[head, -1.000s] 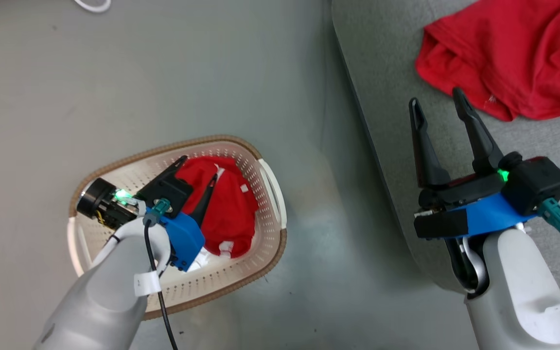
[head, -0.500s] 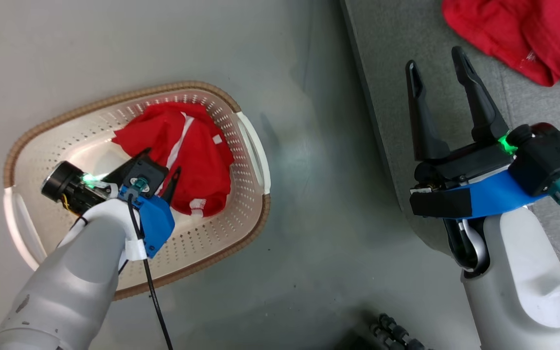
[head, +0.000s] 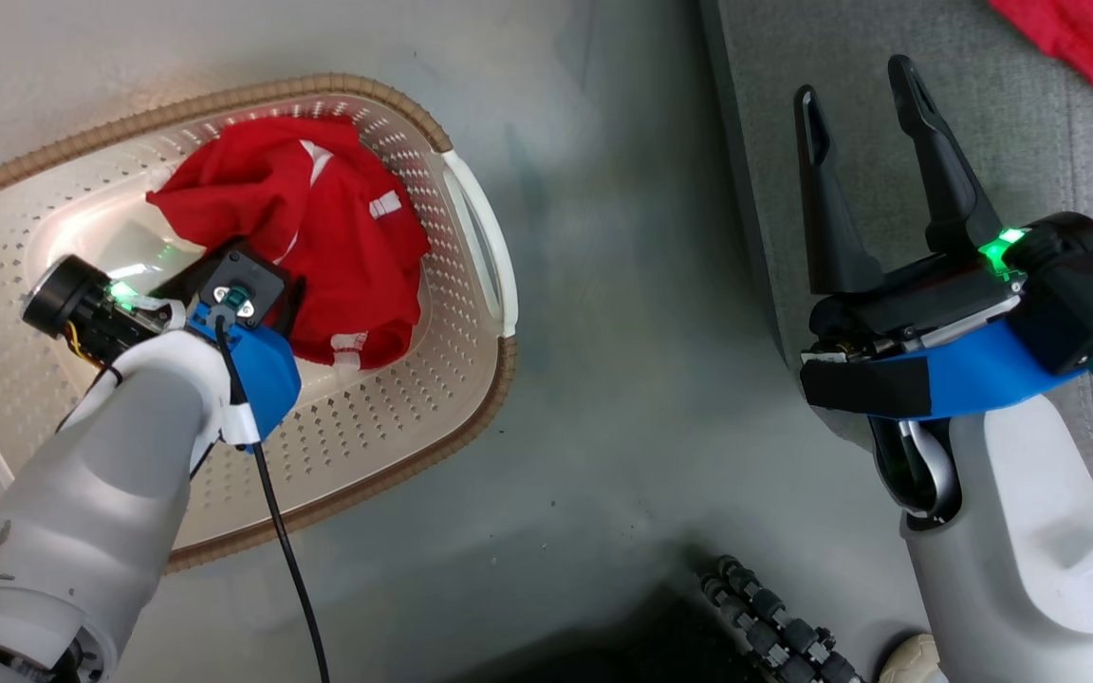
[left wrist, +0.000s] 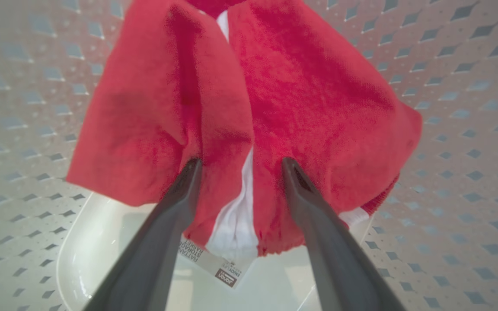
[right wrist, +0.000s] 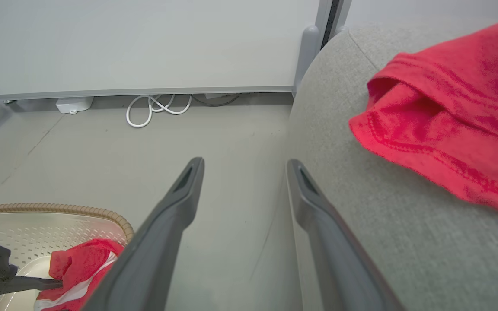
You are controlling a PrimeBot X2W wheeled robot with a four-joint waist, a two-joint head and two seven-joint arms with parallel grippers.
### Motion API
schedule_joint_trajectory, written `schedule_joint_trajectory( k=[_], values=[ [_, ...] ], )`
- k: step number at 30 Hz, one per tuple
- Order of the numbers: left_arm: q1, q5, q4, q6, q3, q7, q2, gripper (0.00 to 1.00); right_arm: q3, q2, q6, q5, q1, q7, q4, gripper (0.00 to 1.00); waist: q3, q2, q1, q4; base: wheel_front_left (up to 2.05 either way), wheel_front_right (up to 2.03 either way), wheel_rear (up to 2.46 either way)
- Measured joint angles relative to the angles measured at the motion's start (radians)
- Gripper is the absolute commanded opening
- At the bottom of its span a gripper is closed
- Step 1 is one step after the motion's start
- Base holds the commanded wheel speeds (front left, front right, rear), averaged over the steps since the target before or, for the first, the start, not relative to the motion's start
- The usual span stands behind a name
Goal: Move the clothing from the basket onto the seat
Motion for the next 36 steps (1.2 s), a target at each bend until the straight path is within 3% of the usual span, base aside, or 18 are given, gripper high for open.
schedule_joint_trajectory(
  k=[14,15,16,17,36],
  values=[
    [-0.059,-0.011,0.037,0.024,-0.036,0.078,-0.003,1.0,-0.019,0.0,0.0,-0.012,-0.002,0.0,-0.02,1.0,0.058,0.0,-0.0001,0.006,0.0,0.0,0.0],
    [-0.061,-0.008,0.038,0.028,-0.04,0.083,-0.003,0.76,-0.02,0.0,0.0,-0.013,-0.002,0.0,-0.023,1.0,0.06,0.0,-0.0001,0.007,0.0,0.0,0.0],
    [-0.065,-0.007,0.039,0.03,-0.044,0.09,-0.003,0.25,-0.021,0.0,0.0,-0.016,-0.002,0.0,-0.025,1.0,0.062,0.0,-0.0001,0.007,0.0,0.0,0.0],
    [-0.068,-0.007,0.039,0.034,-0.047,0.093,-0.004,0.0,-0.022,0.0,0.0,-0.016,-0.002,0.0,-0.026,1.0,0.064,0.0,-0.0001,0.008,0.0,0.0,0.0],
    [-0.07,-0.04,0.037,0.031,-0.054,-0.002,-0.07,0.0,-0.046,0.0,0.0,-0.022,-0.002,0.0,-0.001,1.0,-0.009,0.0,-0.0001,0.046,0.0,0.0,0.0]
  ],
)
